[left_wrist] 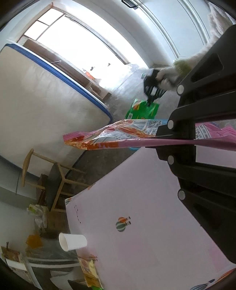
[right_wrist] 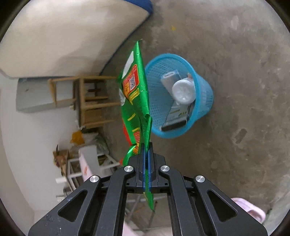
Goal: Collect trash
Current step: 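Carry the pink-orange bag and green bag over the blue wastebasket, then open both grippers over the wastebasket to drop the two bags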
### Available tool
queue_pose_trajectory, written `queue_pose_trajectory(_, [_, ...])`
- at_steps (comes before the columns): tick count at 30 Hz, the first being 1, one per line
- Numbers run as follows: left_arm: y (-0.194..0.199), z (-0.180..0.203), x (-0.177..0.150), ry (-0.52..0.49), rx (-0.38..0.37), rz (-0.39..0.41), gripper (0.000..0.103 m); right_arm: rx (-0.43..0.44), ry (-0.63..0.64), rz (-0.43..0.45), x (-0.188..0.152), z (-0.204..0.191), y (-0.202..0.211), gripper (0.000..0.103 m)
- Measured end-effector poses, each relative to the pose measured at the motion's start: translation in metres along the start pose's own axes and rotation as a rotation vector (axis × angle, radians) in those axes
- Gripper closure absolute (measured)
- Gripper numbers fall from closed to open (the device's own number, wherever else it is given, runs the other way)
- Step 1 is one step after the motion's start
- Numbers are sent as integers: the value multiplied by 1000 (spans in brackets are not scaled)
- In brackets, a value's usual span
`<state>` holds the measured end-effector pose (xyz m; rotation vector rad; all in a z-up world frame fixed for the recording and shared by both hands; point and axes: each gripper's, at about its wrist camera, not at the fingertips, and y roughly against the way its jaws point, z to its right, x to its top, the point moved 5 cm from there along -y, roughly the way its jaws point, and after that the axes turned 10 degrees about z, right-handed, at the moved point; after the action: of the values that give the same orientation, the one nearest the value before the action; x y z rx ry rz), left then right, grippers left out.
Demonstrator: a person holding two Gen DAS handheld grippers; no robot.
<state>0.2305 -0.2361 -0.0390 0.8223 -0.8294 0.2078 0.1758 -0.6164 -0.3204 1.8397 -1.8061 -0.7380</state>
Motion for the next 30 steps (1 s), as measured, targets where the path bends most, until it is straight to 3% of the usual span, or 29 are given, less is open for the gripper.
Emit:
queue_pose_trajectory(3, [-11,6,-4,-17,10,-27,103,-20,-76,19,19,16,-34,95])
queue_pose_trajectory(6, [-26,10,-5,-29,18,-52,102,-60,-107,2,24,28,-62,66])
queue_pose_trajectory(9, [-38,19,-4,-45,12,-69,102,-57,-92,-31,18,33,-66,60])
queue_pose_trajectory(13, [-67,38,4,-75,-19,-101,102,-43,14,-1,22,30,-43,52])
queue_pose_trajectory(17, [-113,58,16,-63,-66,-168,102,-18,75,32,27,37,-9,50])
queue_pose_trajectory(20, [-168,72,22,33,-107,-252,102,27,91,44,26,51,27,50])
queue_pose_trajectory(22, [-218,73,19,178,-131,-341,102,44,86,49,23,65,42,49])
queue_pose_trajectory(24, [-263,73,15,277,-123,-396,102,58,73,57,19,84,64,49])
queue_pose_trajectory(30, [-387,78,-14,441,-61,-506,102,40,-19,129,15,146,106,49])
